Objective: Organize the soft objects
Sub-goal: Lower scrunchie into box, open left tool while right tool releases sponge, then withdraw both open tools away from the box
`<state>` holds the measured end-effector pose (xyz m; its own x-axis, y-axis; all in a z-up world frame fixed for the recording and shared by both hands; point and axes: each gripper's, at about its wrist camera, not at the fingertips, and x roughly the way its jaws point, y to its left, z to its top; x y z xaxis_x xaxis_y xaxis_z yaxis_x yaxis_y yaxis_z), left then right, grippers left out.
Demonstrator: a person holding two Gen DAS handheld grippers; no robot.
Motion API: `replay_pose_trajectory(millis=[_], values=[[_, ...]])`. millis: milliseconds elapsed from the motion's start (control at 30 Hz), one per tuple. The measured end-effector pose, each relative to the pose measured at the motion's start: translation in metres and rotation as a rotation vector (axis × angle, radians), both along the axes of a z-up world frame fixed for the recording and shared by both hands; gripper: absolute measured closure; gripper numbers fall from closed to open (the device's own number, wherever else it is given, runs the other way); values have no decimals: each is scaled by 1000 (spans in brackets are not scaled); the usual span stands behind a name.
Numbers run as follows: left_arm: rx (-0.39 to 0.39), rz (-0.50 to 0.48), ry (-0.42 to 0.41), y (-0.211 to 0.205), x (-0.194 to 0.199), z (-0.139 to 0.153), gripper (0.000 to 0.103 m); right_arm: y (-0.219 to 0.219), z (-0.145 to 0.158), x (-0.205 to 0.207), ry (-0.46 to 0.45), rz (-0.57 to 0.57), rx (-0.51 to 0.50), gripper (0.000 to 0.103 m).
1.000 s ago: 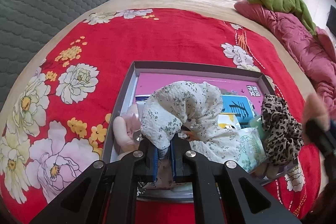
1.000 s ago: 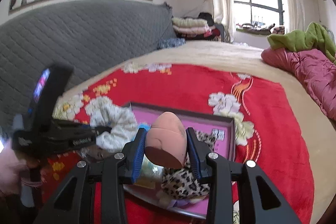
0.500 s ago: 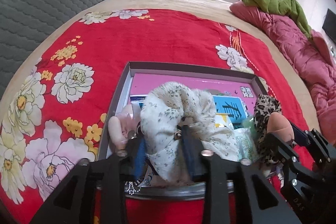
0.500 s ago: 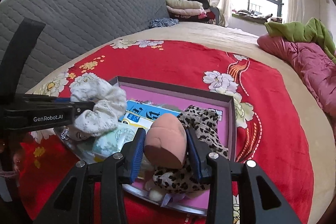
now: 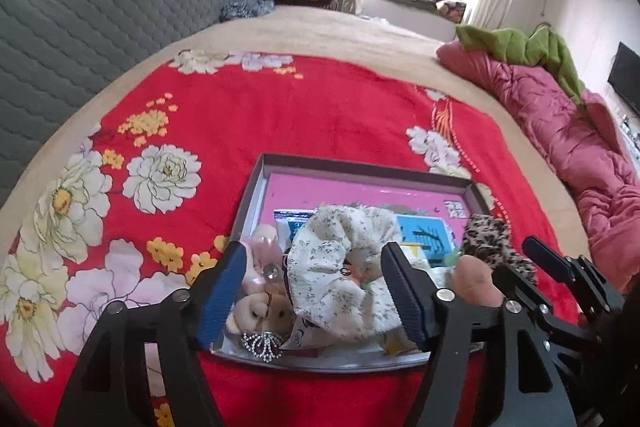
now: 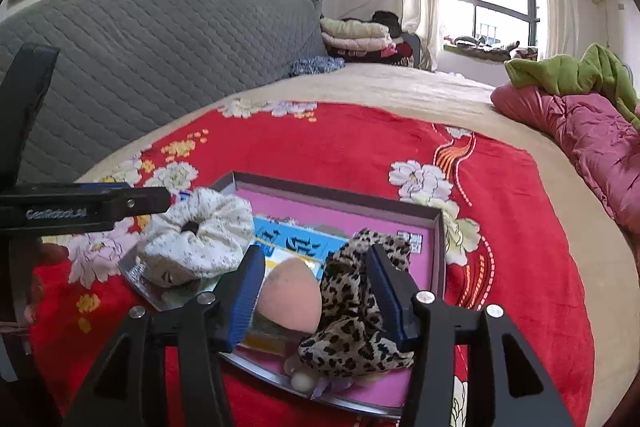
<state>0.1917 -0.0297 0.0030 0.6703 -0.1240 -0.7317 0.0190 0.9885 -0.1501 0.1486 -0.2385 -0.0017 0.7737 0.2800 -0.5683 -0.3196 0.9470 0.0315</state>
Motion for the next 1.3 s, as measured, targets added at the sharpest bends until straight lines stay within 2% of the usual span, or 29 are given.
replay_pose_trajectory(millis=[233,400,600,700,867,1033,1167,1300], values=[[-15,-11,-45,0,-21,19,25,-3,18,-14,-72,-18,17,38],[-43,-15,-57,-2,-36,24,25,-1,25,-30,-114,-55,-2,36],[-20,-14,-83,-7,-54,31,25,-7,34,-43,-142,-116,-2,28],[-1,-13,-109,-9,-63,36,25,-9,39,-49,-168,-158,-21,27],[3,-21,-137,-12,-79,43,25,-11,45,-69,-177,-199,9,27],[-36,-25,-130,-6,-93,48,25,-11,49,-87,-181,-240,28,27],[-16,0,-136,1,-111,52,25,-12,52,-99,-180,-269,36,27],[37,-8,-140,-3,-130,50,25,-9,55,-113,-181,-280,29,27]])
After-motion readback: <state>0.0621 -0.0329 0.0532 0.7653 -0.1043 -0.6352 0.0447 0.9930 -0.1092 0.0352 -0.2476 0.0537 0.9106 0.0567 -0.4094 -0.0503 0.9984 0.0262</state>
